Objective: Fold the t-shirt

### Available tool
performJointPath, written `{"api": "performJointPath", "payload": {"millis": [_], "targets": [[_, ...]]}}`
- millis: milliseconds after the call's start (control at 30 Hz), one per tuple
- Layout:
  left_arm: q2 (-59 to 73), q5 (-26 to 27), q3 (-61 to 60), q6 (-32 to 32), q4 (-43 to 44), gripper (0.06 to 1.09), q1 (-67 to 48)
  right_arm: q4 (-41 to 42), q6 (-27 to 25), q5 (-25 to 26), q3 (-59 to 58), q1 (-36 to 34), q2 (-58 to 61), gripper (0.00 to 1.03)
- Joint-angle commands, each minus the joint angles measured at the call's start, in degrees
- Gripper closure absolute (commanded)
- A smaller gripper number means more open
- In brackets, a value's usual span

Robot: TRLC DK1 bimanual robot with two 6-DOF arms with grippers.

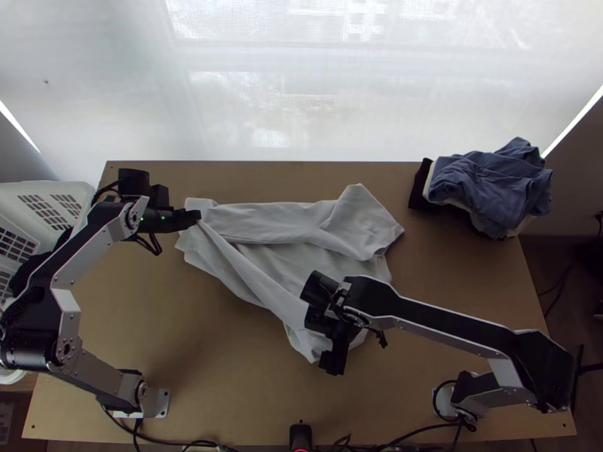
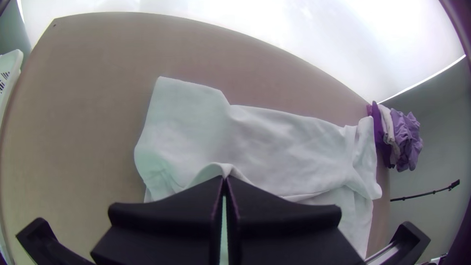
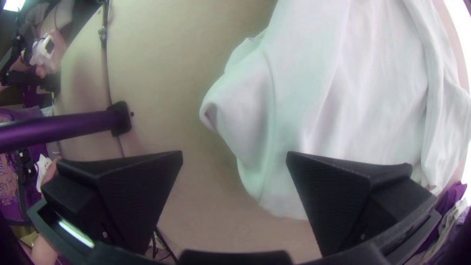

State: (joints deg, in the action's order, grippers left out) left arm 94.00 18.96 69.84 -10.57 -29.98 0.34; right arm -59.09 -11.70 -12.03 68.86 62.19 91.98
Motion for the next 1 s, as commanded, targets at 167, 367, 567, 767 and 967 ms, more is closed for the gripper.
{"api": "performJointPath", "payload": {"millis": [167, 367, 567, 767, 967], "targets": [[4.62, -0.06, 0.64, 1.34, -0.43, 0.4, -0.78, 0.82, 0.98, 0.17, 2.68, -3.92, 2.59, 0.05], [-0.83, -0.06, 0.47, 4.5, -8.52, 0.36, 1.16, 0.64, 0.89, 0.17, 2.33, -5.33, 1.62, 0.05], [-5.84, -0.15, -4.89, 7.4, -12.47, 0.36, 1.68, 0.64, 0.72, 0.25, 2.68, -7.44, 1.27, 0.05], [-5.75, -0.5, -8.58, 7.32, -7.46, 0.36, 1.33, 0.56, 0.89, 0.17, 2.95, -7.44, 1.09, 0.05], [-3.47, -1.38, -9.02, 7.23, -5.36, 0.36, 0.8, 0.2, 0.89, 0.25, 2.42, -7.7, 0.39, 0.05]]}}
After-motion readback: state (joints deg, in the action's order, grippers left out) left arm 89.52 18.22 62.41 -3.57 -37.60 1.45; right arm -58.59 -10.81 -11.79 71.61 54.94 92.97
